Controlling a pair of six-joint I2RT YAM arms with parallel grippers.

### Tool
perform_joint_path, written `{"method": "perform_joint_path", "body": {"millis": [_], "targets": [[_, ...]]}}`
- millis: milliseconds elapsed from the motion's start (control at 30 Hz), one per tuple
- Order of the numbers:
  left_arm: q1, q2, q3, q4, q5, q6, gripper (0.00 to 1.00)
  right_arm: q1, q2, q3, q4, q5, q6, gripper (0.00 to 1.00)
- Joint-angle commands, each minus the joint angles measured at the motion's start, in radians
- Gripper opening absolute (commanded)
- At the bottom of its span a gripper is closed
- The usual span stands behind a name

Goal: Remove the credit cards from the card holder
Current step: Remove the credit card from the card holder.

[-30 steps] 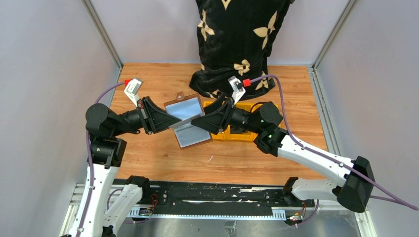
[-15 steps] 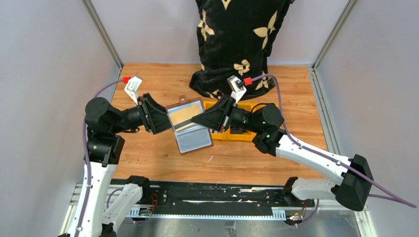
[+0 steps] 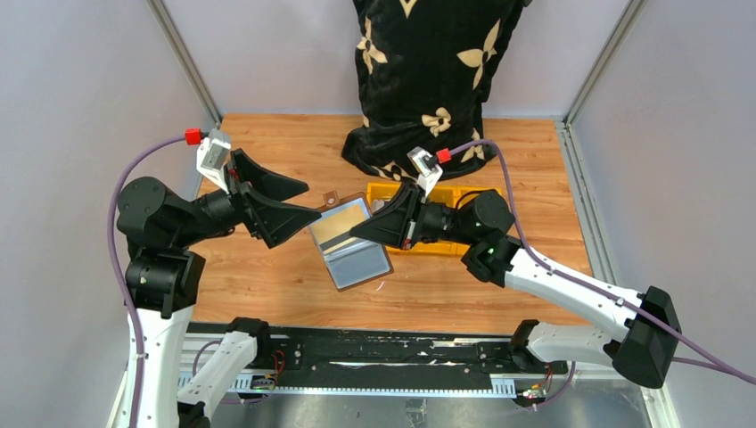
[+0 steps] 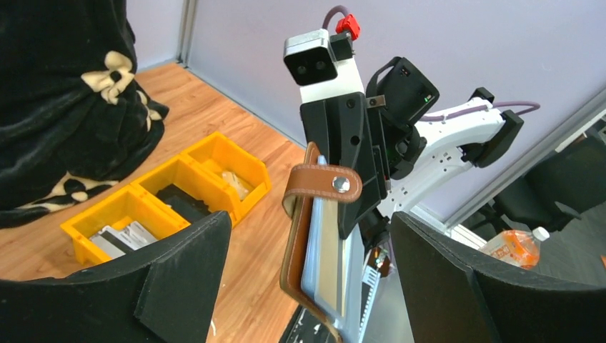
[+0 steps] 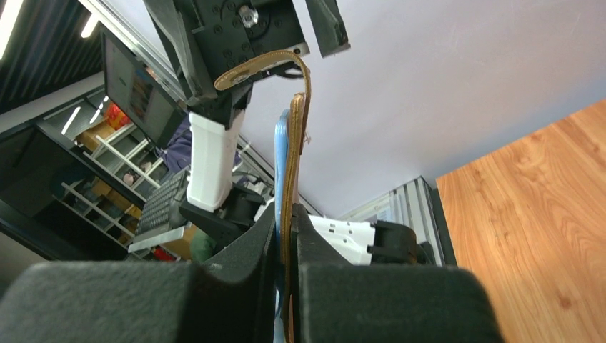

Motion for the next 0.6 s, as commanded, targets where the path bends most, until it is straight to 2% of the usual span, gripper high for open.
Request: {"method": "perform_joint_path", "body": {"millis": [0, 100, 233, 333, 433, 567], "targets": [[0.003, 0.018, -0.015, 0.013, 0.098, -0.002, 0.89, 0.001, -0.024, 0.045, -0.063, -0.068, -0.051, 0.02], [0.003, 0.007, -0.075, 0.046, 0.201, -0.031, 0.89, 0.001, -0.002, 0.11, -0.155, -0.131, -0.084, 0.01], [0.003, 0.001, -0.099, -0.181, 0.266, 0.141, 0.88, 0.001, 0.052, 0.238, -0.37, -0.225, -0.159, 0.0], [0.003, -0.012, -0.136, -0.196, 0.291, 0.123, 0.85, 0.001, 0.099, 0.318, -0.491, -0.286, -0.204, 0.0], [0.003, -0.024, -0.139, -0.2, 0.293, 0.125, 0.78, 0.002, 0.143, 0.378, -0.573, -0.326, -0.241, 0.0], [0.003, -0.017, -0.16, -0.2, 0.314, 0.125, 0.59, 0.004, 0.19, 0.435, -0.625, -0.358, -0.264, 0.0]]}}
